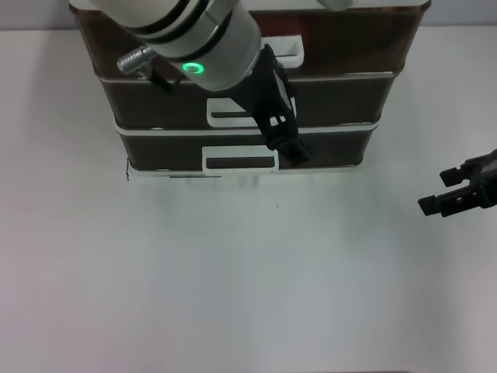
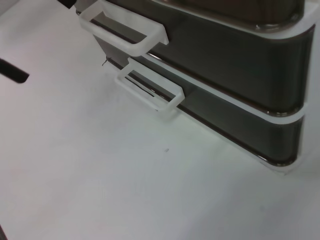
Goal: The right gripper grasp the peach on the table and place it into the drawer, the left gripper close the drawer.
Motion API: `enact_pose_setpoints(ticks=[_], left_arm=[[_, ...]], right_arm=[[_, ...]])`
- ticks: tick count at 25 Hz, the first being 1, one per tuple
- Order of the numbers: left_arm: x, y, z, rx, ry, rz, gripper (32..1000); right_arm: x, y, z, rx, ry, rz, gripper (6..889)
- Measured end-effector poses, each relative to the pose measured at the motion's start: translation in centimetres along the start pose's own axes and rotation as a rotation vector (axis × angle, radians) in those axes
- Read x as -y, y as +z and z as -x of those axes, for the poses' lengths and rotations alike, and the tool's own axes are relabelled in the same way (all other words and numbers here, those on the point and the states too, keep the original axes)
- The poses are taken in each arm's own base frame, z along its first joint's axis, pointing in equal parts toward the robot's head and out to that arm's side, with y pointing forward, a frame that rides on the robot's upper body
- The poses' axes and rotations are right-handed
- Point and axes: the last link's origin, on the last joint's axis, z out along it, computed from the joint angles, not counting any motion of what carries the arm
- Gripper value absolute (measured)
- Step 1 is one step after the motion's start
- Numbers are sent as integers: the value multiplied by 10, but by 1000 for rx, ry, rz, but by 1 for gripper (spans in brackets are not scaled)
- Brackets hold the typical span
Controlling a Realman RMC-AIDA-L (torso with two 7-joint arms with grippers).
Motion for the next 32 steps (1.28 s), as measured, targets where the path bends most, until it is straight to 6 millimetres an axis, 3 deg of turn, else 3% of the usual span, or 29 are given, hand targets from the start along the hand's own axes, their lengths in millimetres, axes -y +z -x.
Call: enact_pose_setpoints(ticks=[20,32], left_arm=[[-6,0,4,5,-22,14,838],[-30,-5,11,24,-27,72,838]], right_arm=[[0,1,1,1,-4,1,816],[1,1,1,5,-2,-9,816]])
